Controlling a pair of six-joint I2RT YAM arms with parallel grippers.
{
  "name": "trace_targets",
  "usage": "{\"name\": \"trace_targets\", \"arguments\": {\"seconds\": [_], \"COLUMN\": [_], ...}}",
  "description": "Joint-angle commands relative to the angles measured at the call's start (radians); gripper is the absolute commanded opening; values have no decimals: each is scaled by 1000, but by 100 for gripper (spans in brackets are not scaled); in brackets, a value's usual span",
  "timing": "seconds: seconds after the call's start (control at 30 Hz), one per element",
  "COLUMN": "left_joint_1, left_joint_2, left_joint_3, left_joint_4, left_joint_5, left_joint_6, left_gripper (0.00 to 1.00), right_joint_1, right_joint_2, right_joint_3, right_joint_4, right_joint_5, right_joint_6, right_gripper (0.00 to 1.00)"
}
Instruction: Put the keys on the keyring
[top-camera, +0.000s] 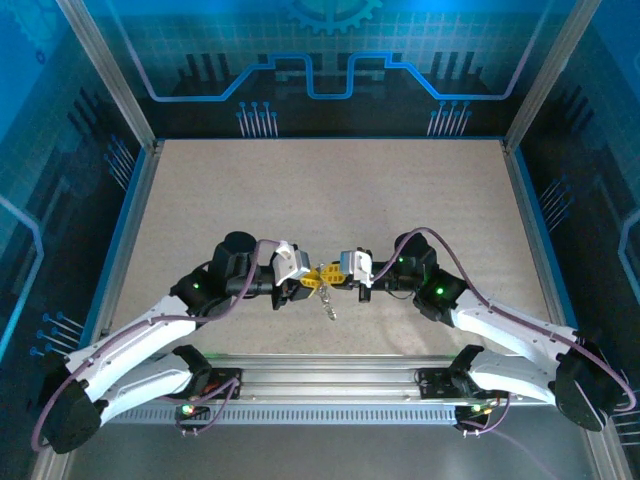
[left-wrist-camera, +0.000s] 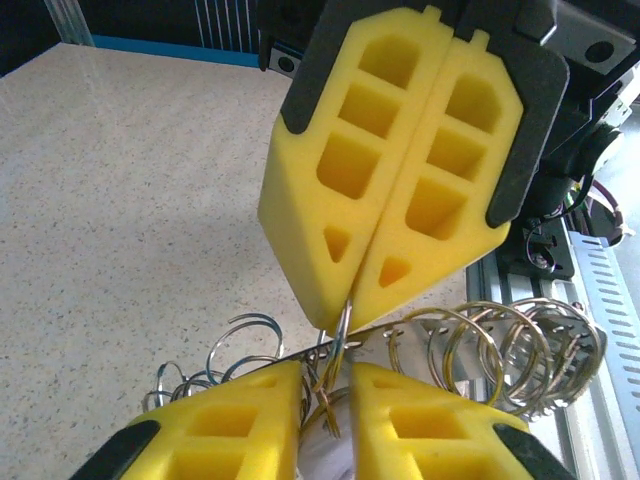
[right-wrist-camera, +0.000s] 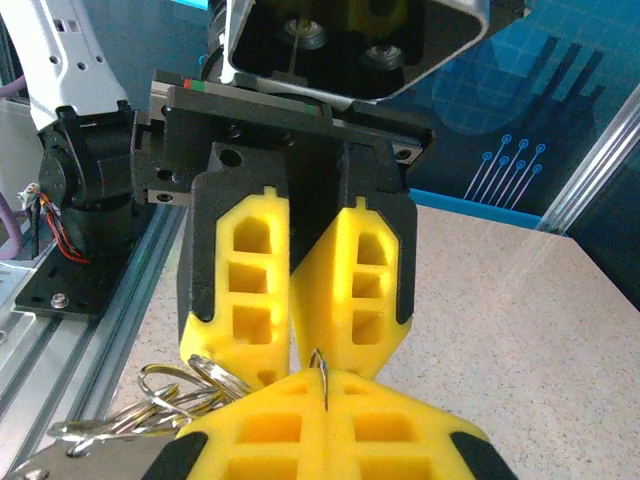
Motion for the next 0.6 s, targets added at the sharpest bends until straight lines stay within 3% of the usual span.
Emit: {"name": "trace_targets", "arguments": {"seconds": [0.0,0.3,0.57], "left_joint_1": [-7,-7,-6], "left_joint_2": [-15,-20,-14], "left_joint_3": [41,49,57], "left_joint_4": [2,7,-12], "left_joint_5": [20,22,27], "left_joint_6": [36,46,71], "left_gripper": [20,22,0], "right_joint_1": [-1,0,1], "right_joint_2": [-3,-9,-20], "right_joint_3": [41,36,31], "right_joint_4": [39,34,18], "right_joint_5": [-20,-23,-13], "right_joint_6": [9,12,6], "right_gripper": [0,0,0]}}
